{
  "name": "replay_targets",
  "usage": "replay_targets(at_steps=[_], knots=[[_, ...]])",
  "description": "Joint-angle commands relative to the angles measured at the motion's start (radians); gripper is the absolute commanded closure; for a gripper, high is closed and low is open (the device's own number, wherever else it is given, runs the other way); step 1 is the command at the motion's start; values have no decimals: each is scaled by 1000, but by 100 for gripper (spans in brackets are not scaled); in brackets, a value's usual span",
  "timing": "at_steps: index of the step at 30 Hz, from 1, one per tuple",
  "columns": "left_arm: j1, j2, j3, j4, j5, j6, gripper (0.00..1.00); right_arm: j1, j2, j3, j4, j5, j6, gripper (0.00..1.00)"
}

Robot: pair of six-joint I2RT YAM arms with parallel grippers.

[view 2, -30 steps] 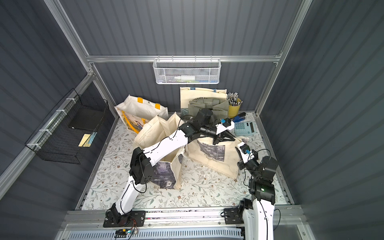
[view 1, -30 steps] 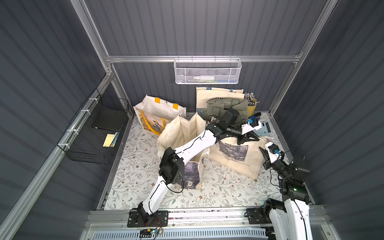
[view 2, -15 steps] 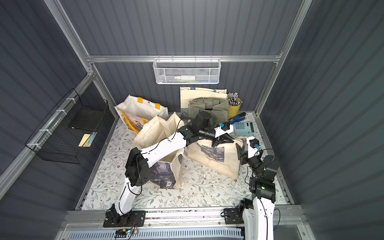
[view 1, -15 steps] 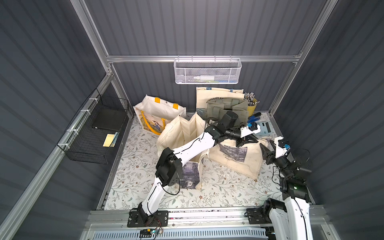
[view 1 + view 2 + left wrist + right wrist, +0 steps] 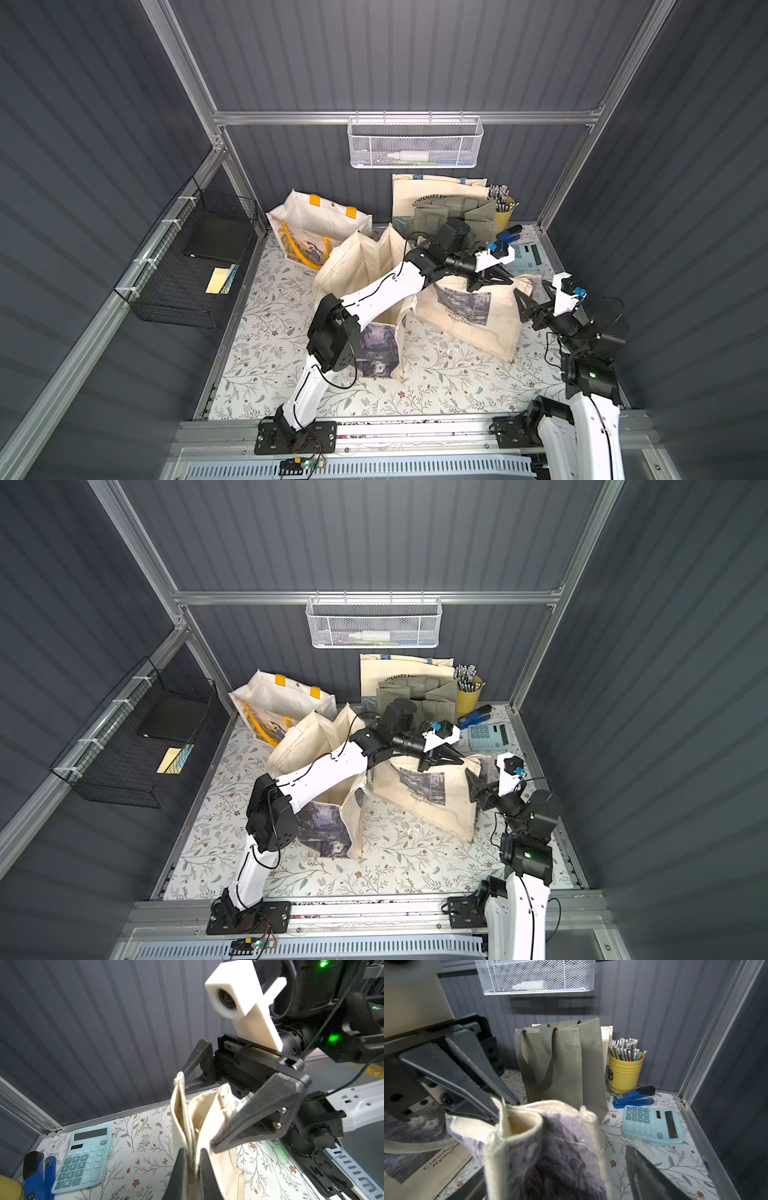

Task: Put away the canvas bag
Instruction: Press the canvas bag at the center of the board.

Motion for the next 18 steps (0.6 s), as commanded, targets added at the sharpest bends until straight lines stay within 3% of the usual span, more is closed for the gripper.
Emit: replay_targets(at_steps=[1, 11, 16, 18], knots=[[21, -68, 54, 79, 83, -65, 100, -4, 4, 8, 23, -89, 53, 23], [23, -34, 162, 91, 101, -86, 100, -2, -16, 37, -57, -210, 99, 60], [22, -14, 199, 144, 139, -157, 100, 5, -31, 40, -116, -177, 65, 60], [23, -9, 210, 142, 155, -176, 100, 5, -36, 55, -128, -115, 30, 45]])
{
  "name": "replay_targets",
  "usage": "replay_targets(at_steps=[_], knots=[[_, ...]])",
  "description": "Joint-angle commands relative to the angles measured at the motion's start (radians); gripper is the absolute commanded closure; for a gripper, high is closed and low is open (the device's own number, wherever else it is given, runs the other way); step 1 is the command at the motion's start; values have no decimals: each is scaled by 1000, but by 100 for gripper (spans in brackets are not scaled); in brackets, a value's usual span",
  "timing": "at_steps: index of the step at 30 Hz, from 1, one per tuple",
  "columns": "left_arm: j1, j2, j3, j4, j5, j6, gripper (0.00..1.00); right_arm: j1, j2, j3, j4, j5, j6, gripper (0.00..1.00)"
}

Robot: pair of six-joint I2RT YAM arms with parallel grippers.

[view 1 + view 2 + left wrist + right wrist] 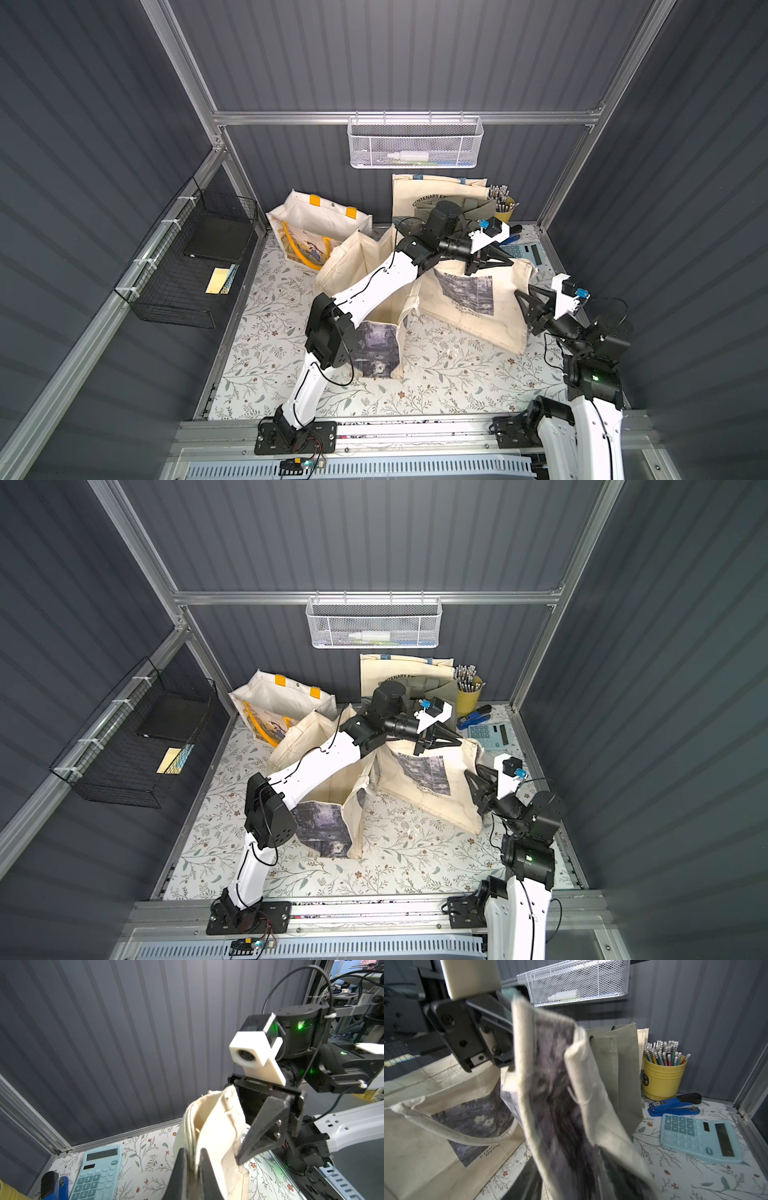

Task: Put away the canvas bag
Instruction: Press the canvas bag at the center of the board.

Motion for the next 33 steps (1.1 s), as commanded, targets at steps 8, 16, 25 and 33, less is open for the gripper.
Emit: replay_targets(at_steps=[8, 16, 25, 33], knots=[[-6, -77, 1, -12, 55, 37, 100, 7, 14, 166, -126, 219, -149, 27], [3, -115, -17, -89, 41, 119, 100, 1, -11, 143, -157, 213, -132, 2], [13, -114, 35, -123, 144, 60, 100, 1, 8, 121, -148, 99, -97, 2], [37, -145, 9, -116, 231, -1, 100, 0, 21, 126, -154, 20, -57, 2]])
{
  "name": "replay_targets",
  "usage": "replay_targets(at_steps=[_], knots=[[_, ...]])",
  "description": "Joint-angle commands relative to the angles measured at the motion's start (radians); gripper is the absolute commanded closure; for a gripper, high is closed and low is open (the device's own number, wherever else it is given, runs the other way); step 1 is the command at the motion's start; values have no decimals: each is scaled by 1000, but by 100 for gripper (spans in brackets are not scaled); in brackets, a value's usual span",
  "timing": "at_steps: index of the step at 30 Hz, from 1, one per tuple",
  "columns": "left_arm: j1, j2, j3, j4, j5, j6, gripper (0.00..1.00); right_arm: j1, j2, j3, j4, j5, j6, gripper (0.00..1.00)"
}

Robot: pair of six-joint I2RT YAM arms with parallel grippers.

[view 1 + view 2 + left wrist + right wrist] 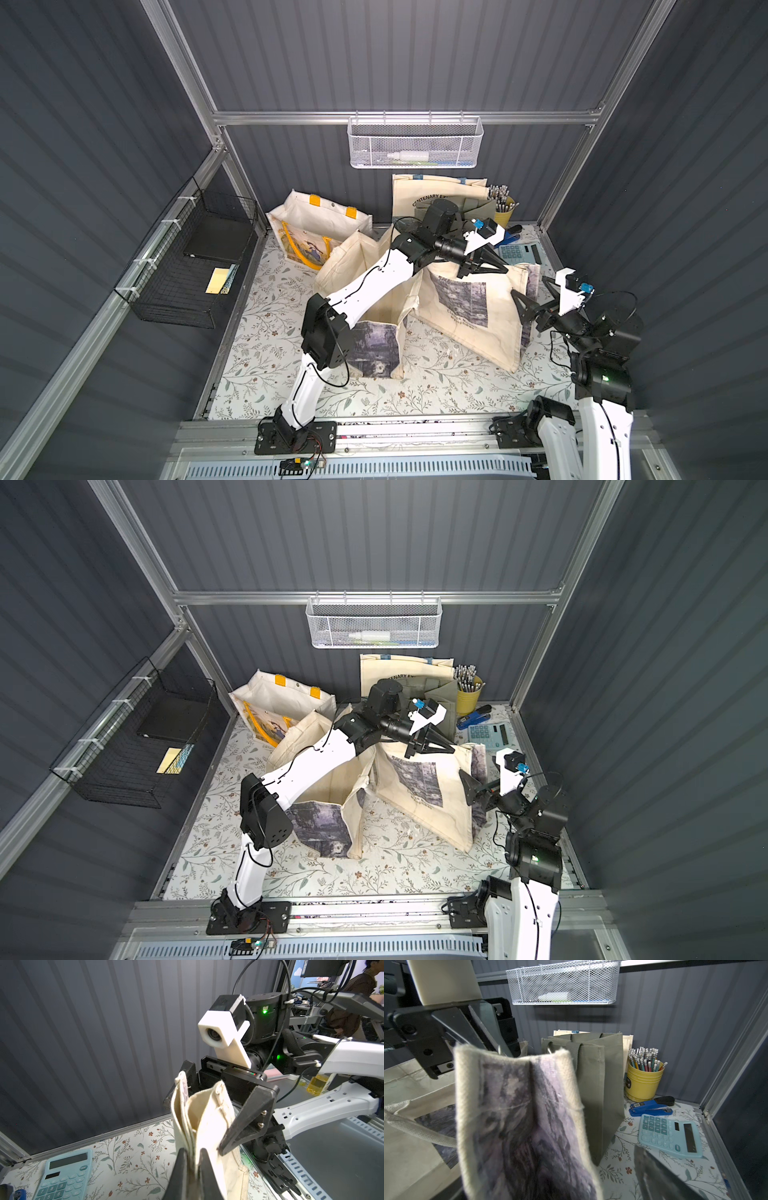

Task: Put away the canvas bag
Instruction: Press the canvas bag at the center of the board.

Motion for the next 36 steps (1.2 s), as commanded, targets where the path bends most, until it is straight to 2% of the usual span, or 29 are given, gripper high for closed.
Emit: replay_targets(at_steps=[1, 8, 10, 14, 17, 20, 24, 27, 30, 31, 36], knots=[[14, -109, 20, 29, 101, -44, 100, -3, 11, -7, -3, -65, 37, 2], [16, -100, 15, 131, 134, -123, 100, -1, 34, -8, 16, -180, 105, 2], [16, -91, 24, 149, 134, -139, 100, 2, 37, -7, 3, -199, 105, 6], [16, -79, 29, 196, 136, -179, 100, 9, 38, -2, -44, -199, 69, 21], [16, -79, 29, 198, 141, -186, 100, 18, 41, 2, -68, -203, 56, 28], [15, -80, 35, 217, 150, -201, 100, 20, 38, -6, -71, -205, 47, 41], [16, -81, 33, 224, 147, -209, 100, 23, 42, -11, -65, -221, 39, 52], [15, -84, 29, 236, 142, -207, 100, 28, 41, -12, -69, -230, 21, 71], [14, -84, 27, 241, 129, -206, 100, 29, 39, -13, -70, -231, 4, 98], [14, -85, 25, 243, 123, -201, 100, 29, 38, -11, -71, -232, -3, 100], [14, -97, 11, 275, 107, -189, 100, 31, 28, -18, -83, -228, -8, 100]])
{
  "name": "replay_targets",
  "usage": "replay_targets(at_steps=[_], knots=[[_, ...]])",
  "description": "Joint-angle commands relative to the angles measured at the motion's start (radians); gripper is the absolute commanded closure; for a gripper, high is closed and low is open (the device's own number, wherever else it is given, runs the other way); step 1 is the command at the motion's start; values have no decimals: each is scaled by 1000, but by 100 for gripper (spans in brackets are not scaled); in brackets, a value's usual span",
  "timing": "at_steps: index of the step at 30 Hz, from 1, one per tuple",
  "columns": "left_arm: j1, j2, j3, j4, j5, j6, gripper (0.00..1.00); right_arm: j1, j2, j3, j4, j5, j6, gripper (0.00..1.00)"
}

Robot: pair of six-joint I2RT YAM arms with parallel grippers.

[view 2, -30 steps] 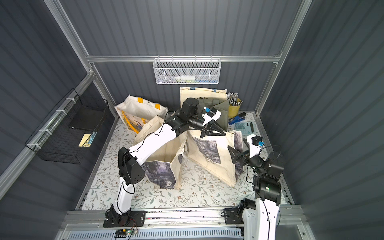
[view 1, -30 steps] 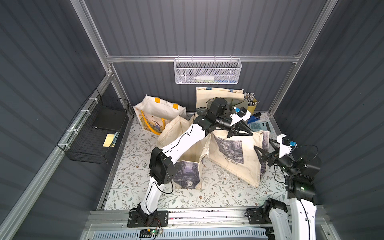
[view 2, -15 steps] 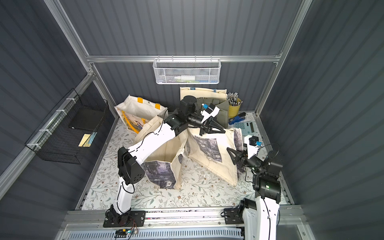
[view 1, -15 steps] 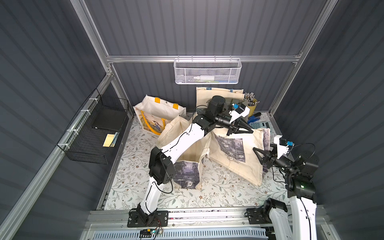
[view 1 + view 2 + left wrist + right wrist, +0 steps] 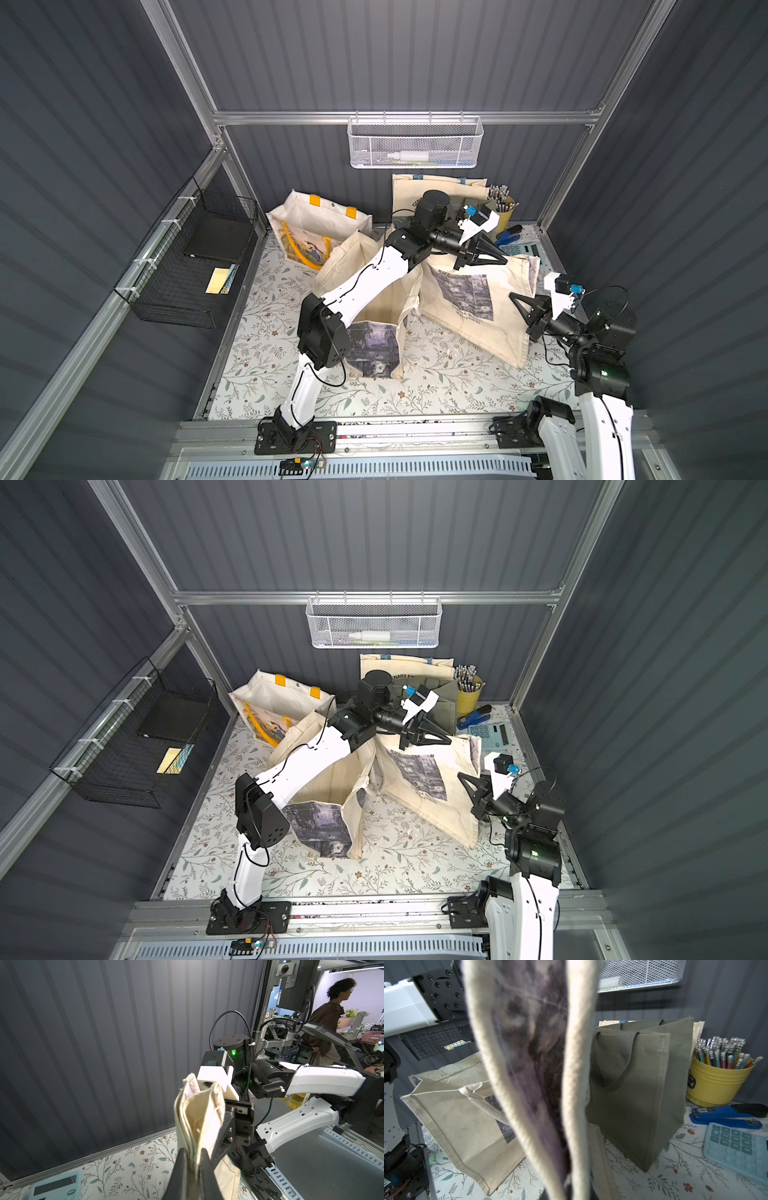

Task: Put away the canvas bag
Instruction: Press the canvas bag at the center of the board.

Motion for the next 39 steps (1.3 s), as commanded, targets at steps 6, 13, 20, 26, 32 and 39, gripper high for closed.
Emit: replay_targets(at_steps=[6, 13, 20, 26, 32, 39], knots=[[-1, -84, 21, 174, 27, -62, 100, 5, -50, -71, -62, 53, -26, 86], [3, -112, 17, 222, 12, -77, 100, 5, -48, -72, -75, 100, -65, 73], [41, -128, 13, 281, -38, -105, 100, 9, -44, -74, -87, 111, -113, 100], [76, -68, 74, 412, -67, -241, 100, 11, -40, -86, -79, 134, -112, 83], [92, -31, 143, 444, -80, -277, 100, 13, -31, -105, -50, 139, -91, 58], [113, -30, 151, 452, -105, -287, 100, 18, -26, -129, -43, 127, -116, 99]])
